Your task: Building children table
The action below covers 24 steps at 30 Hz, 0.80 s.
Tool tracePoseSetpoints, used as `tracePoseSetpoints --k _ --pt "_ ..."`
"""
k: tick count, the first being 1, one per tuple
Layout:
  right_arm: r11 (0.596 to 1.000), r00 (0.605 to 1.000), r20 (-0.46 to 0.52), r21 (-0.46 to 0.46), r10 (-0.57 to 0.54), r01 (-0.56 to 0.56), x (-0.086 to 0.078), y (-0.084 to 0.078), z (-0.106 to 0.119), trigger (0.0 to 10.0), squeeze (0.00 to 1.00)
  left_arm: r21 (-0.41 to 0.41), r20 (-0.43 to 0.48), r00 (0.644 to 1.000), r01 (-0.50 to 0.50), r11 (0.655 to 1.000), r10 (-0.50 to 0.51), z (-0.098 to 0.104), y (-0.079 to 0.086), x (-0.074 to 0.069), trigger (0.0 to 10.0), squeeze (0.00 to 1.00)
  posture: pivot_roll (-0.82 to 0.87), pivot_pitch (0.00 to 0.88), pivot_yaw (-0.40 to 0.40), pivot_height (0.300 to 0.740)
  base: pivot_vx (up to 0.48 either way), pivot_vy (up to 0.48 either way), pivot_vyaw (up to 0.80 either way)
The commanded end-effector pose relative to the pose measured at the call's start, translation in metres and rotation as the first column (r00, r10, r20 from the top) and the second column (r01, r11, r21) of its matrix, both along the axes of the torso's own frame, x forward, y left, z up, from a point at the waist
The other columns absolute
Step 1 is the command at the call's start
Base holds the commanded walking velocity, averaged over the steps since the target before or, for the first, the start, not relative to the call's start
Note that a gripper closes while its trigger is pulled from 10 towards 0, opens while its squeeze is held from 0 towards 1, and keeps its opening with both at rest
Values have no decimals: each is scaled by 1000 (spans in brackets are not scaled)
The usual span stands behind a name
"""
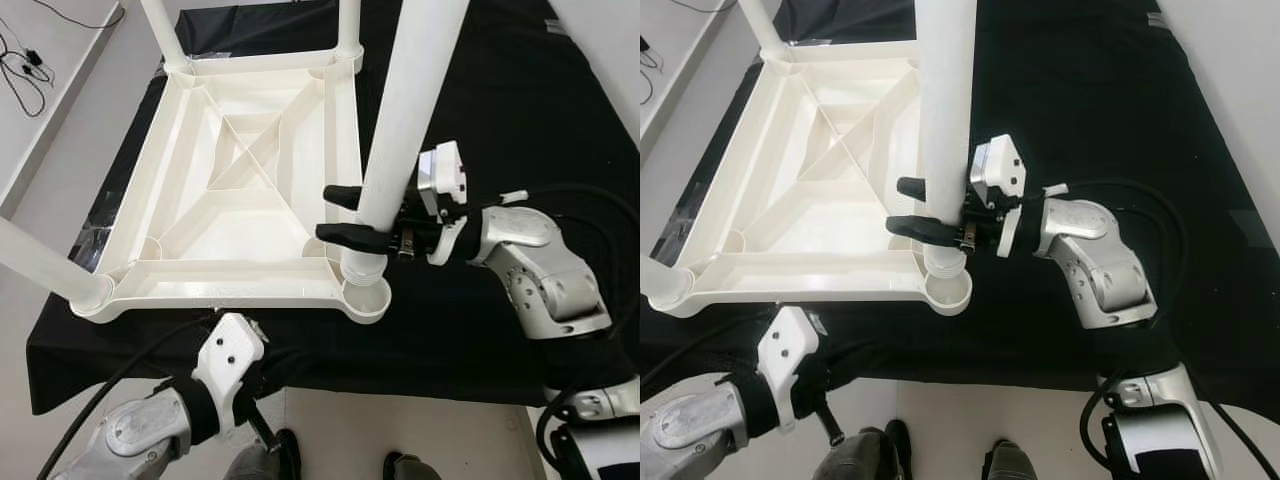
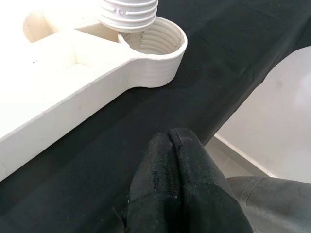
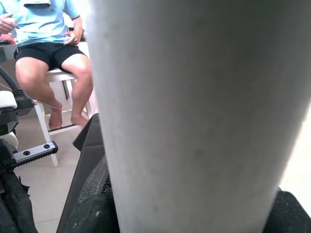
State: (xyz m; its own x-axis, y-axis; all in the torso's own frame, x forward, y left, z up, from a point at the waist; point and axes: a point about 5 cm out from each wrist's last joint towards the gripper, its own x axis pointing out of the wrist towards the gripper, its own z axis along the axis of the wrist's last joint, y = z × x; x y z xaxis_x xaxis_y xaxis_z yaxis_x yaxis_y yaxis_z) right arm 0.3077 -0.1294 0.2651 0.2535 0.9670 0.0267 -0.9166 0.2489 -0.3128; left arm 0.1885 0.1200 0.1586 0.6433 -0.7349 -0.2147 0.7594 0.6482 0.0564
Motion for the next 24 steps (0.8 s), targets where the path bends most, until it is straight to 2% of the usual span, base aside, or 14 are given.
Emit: tracePoseSetpoints --k 1,7,11,24 --pt "1000 1000 24 14 15 -15 0 2 4 10000 0 17 -29 1000 -10 1000 10 -8 0 -1 10000 0 30 298 78 740 0 0 0" --pt "1000 1000 26 22 -2 1 4 1 3 10000 0 35 1 1000 -31 999 31 -9 1 5 10000 0 28 297 80 740 0 0 0" --pt "999 999 29 41 -28 27 7 1 5 10000 0 40 -17 999 -49 998 50 -14 2 8 10000 0 26 298 82 740 0 0 0" --pt "1000 999 41 18 -20 20 13 4 4 10000 0 76 1 1000 -3 997 3 -16 -2 7 10000 0 31 304 77 740 0 0 0"
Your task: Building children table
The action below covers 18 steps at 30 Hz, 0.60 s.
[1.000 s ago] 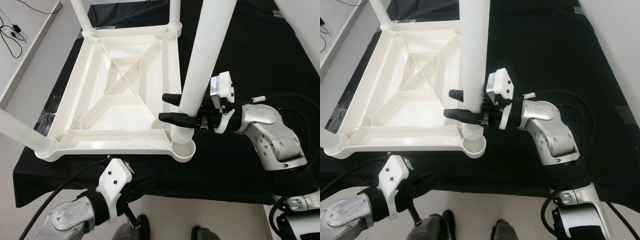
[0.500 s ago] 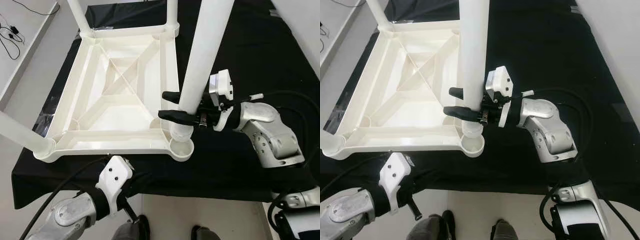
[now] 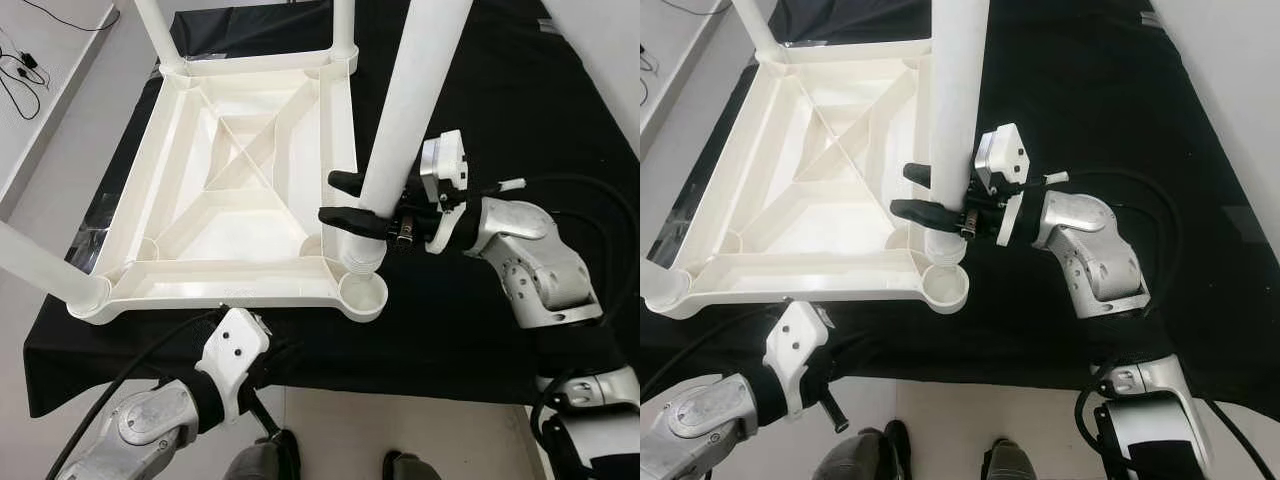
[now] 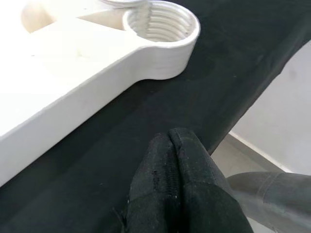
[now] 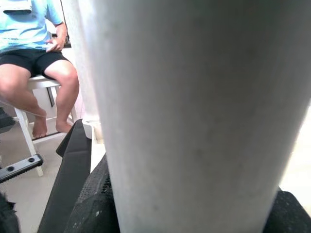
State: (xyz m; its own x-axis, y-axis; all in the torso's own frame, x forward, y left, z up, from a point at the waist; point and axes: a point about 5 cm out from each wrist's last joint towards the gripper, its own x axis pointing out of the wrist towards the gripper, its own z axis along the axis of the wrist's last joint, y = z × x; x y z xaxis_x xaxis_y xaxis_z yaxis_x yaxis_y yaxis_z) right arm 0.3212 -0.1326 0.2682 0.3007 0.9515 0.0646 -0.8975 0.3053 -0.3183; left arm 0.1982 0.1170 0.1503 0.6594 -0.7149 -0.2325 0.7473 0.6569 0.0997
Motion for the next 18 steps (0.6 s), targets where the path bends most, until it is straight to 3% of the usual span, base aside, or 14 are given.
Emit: tracePoseSetpoints --k 1,10,13,18 --pt "999 999 24 -18 30 -29 -1 7 1 10000 0 33 -20 1000 12 999 -12 -7 1 -2 10000 0 31 304 77 740 0 0 0" --pt "990 992 -2 -51 129 -129 -3 9 2 10000 0 41 -19 999 48 998 -47 -6 0 -4 10000 0 61 312 91 740 0 0 0" --pt "970 978 -33 -121 208 -210 -10 4 -1 10000 0 45 -14 998 55 998 -54 -6 -1 -6 10000 0 67 315 86 740 0 0 0" --pt "959 974 -32 -174 223 -225 -6 0 0 10000 0 47 -3 999 45 998 -45 -5 -1 -8 10000 0 74 324 77 740 0 0 0"
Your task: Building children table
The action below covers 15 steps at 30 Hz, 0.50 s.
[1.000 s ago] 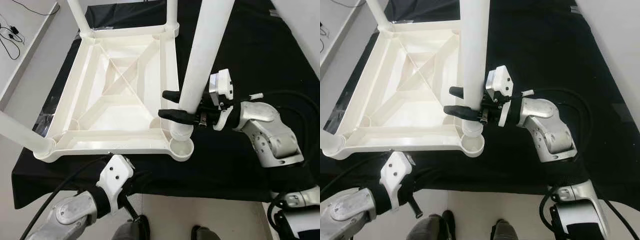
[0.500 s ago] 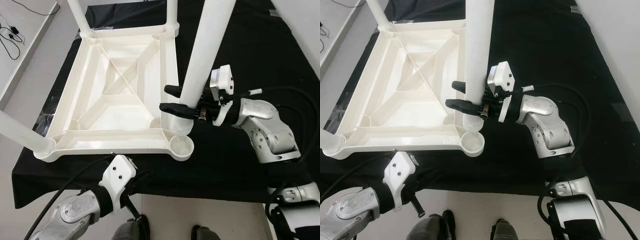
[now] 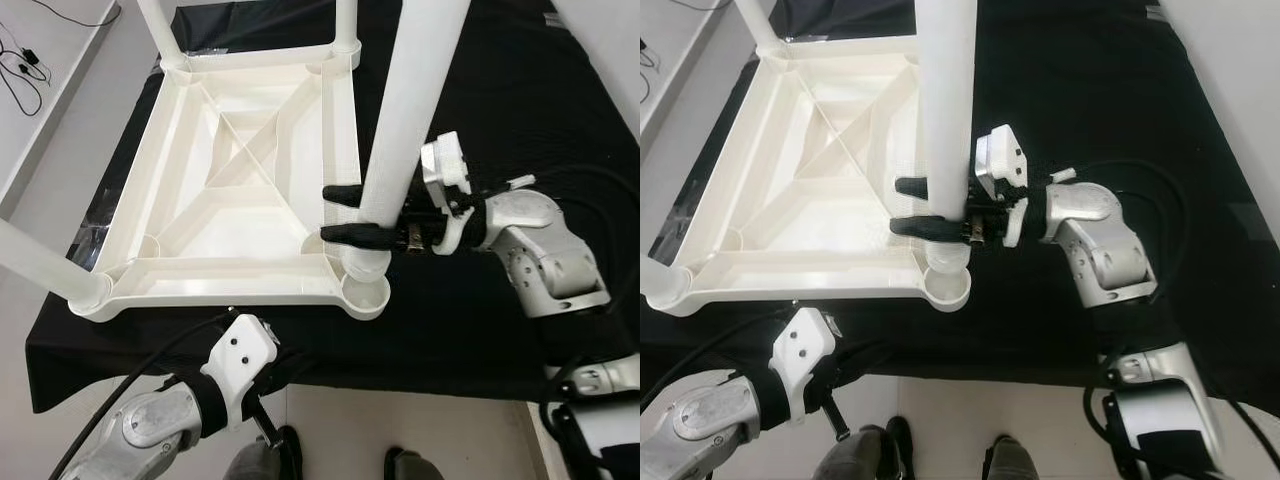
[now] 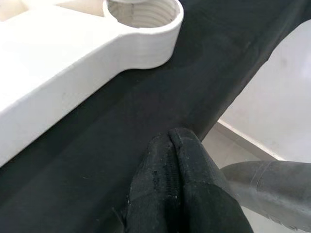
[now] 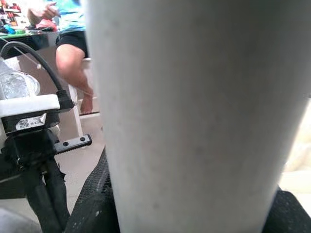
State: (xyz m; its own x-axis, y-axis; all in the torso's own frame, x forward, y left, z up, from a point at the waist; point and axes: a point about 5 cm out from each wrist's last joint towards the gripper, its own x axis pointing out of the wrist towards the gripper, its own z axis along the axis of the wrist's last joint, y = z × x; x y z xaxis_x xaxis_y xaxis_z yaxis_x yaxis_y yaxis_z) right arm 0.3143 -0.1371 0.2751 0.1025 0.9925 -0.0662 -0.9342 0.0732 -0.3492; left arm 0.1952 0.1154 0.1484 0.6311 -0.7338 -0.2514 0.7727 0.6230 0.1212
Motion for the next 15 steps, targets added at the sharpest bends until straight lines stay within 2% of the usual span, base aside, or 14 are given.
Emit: tracePoseSetpoints --k 1,5,10,13,15 --pt "999 1000 -15 -44 23 -23 1 4 -7 10000 0 18 -6 1000 5 1000 -5 -3 1 -5 10000 0 74 324 77 740 0 0 0" --pt "997 997 -41 -46 59 -61 -1 2 -6 10000 0 31 6 1000 18 999 -18 -2 1 -9 10000 0 81 331 78 740 0 0 0" --pt "991 989 -79 -50 124 -128 -12 2 -9 10000 0 35 4 1000 23 999 -23 -2 2 -11 10000 0 82 339 85 740 0 0 0" --pt "981 978 -102 -35 185 -189 -24 10 -15 10000 0 38 -8 999 33 999 -33 -3 3 -12 10000 0 85 340 93 740 0 0 0" --pt "980 975 -105 -30 194 -198 -25 12 -16 10000 0 40 -9 999 35 999 -35 -3 3 -11 10000 0 89 340 97 740 0 0 0"
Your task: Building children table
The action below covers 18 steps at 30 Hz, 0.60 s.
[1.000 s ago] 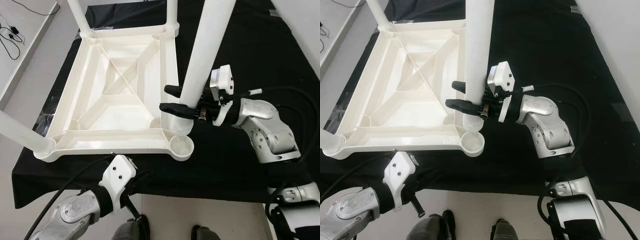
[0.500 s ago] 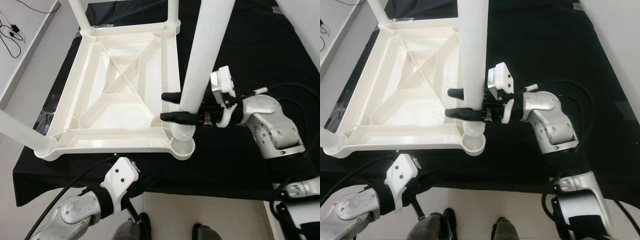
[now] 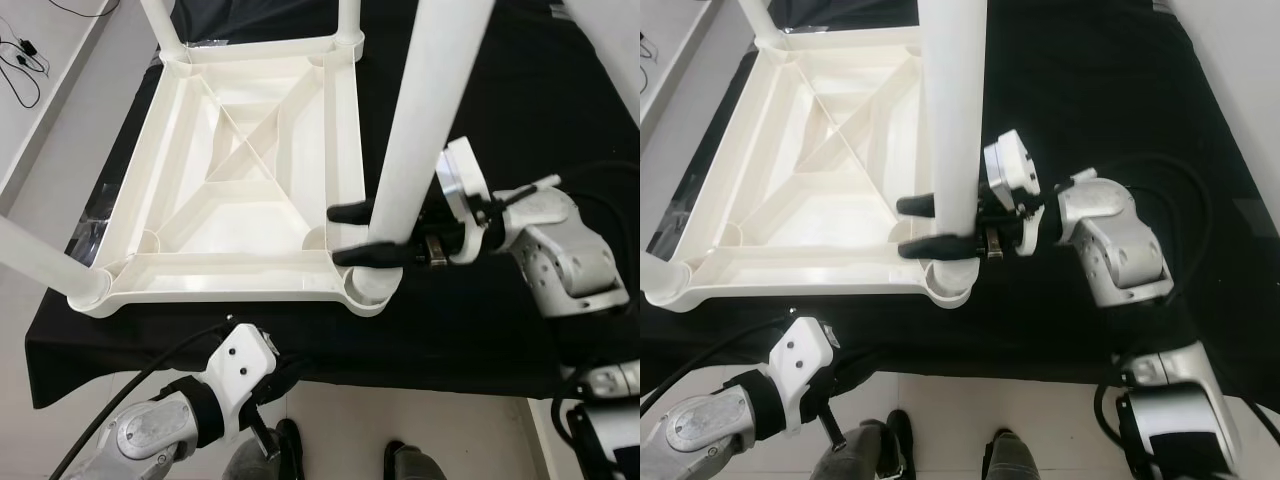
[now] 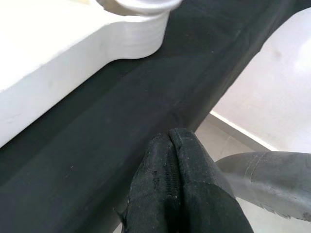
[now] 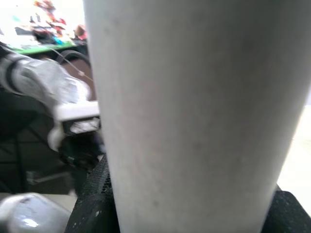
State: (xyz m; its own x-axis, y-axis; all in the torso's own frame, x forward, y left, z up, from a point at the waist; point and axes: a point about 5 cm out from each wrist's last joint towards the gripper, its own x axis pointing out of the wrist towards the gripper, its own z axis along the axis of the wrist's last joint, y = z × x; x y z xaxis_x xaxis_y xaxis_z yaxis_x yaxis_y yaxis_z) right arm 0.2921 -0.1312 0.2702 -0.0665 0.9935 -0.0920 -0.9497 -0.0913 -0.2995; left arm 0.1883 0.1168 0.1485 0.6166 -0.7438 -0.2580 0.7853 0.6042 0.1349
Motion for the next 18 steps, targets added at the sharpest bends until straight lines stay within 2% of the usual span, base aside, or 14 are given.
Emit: tracePoseSetpoints --k 1,10,18 --pt "999 998 -52 -16 37 -38 -4 7 -12 10000 0 27 -14 1000 14 1000 -14 -3 2 -4 10000 0 90 340 97 740 0 0 0" --pt "999 998 -46 -12 42 -43 -3 18 -19 10000 0 30 -14 1000 14 999 -14 -4 2 -4 10000 0 96 335 97 740 0 0 0" --pt "1000 999 -37 7 -10 10 9 22 -17 10000 0 33 -6 1000 14 999 -14 -4 1 -5 10000 0 98 330 90 740 0 0 0"
